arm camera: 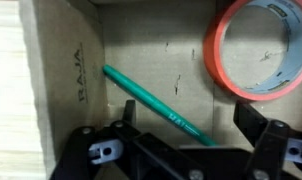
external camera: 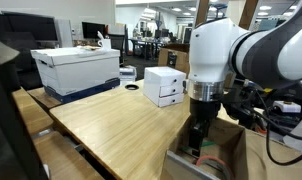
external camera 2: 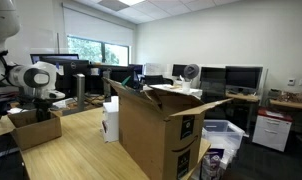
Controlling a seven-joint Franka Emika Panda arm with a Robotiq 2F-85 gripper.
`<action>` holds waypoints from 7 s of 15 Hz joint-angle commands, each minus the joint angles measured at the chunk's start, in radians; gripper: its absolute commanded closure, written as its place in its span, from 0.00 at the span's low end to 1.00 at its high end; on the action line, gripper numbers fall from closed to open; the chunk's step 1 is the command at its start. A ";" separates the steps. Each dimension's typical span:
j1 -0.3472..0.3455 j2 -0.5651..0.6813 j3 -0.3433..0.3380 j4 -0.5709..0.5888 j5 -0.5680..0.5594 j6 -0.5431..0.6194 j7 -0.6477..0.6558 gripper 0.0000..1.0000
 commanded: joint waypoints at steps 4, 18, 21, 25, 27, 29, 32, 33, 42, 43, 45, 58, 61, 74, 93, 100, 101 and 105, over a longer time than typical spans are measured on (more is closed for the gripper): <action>0.018 -0.057 0.031 -0.044 -0.006 0.008 0.031 0.00; 0.035 -0.089 0.090 -0.092 -0.011 0.006 0.045 0.00; 0.037 -0.089 0.093 -0.097 -0.022 0.018 0.051 0.00; 0.036 -0.072 0.092 -0.095 -0.027 0.015 0.049 0.00; 0.035 -0.063 0.091 -0.093 -0.030 0.017 0.046 0.00; 0.036 -0.055 0.090 -0.090 -0.035 0.019 0.048 0.00; 0.036 -0.042 0.088 -0.085 -0.041 0.023 0.045 0.00; 0.036 -0.039 0.087 -0.084 -0.040 0.027 0.043 0.00; 0.035 -0.019 0.085 -0.078 -0.027 0.063 0.030 0.00; 0.035 -0.018 0.085 -0.078 -0.027 0.064 0.030 0.00; 0.036 -0.017 0.084 -0.078 -0.028 0.066 0.029 0.24; 0.035 -0.036 0.090 -0.079 -0.013 0.048 0.021 0.94; 0.034 -0.057 0.096 -0.082 -0.005 0.035 0.014 0.94; 0.011 -0.265 0.135 -0.047 0.109 -0.199 -0.095 0.94; -0.109 -0.337 0.065 0.083 0.070 -0.437 -0.120 0.94; -0.152 -0.268 0.050 0.175 -0.012 -0.401 -0.106 0.94; -0.147 -0.247 0.056 0.200 -0.021 -0.402 -0.101 0.94; -0.130 -0.163 0.067 0.282 -0.049 -0.398 -0.104 0.94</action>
